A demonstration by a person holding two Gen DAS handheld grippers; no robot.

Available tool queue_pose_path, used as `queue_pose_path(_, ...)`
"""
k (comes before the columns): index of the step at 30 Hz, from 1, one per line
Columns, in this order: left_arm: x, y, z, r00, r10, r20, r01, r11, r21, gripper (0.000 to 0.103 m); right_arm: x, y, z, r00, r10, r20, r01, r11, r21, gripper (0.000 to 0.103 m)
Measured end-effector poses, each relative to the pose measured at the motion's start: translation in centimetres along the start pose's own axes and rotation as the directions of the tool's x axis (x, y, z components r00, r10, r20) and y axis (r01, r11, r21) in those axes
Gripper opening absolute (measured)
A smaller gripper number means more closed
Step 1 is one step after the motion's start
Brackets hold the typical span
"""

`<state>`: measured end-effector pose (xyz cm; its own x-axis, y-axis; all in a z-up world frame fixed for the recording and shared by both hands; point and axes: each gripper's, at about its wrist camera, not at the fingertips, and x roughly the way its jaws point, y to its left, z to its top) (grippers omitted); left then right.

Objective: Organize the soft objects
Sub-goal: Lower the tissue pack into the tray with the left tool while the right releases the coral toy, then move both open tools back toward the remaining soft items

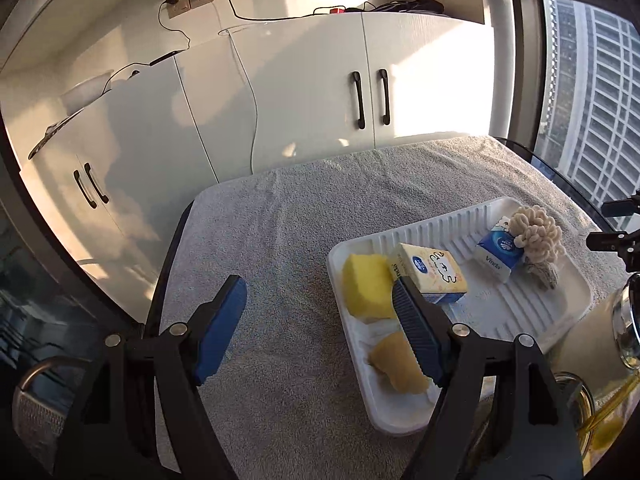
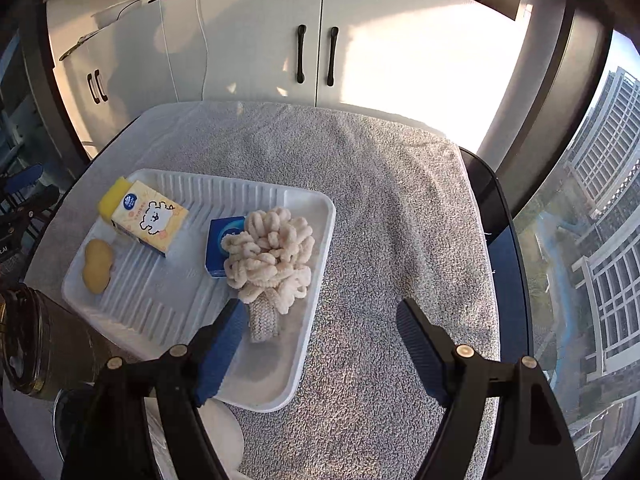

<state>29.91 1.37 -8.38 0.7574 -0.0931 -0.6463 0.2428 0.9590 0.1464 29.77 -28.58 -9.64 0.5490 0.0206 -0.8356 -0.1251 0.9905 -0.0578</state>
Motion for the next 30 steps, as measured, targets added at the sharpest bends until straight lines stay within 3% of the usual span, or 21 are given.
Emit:
queue_pose_path(15, -2.1, 2.9, -5.1, 0.998, 0.062, -0.032, -0.064, 0.996, -0.054, 0.074, -2.5, -6.1, -6.3, 0.998, -0.063, -0.011, 0.064, 0.979, 0.191, 0.079)
queue_pose_path(30, -5.5, 4.6, -12.7, 0.995, 0.066, -0.071, -0.076, 0.987, -0.142, 0.074, -5.1, -3.9, -15.6, 0.994, -0.109, -0.025, 0.112, 0.971, 0.212, 0.079)
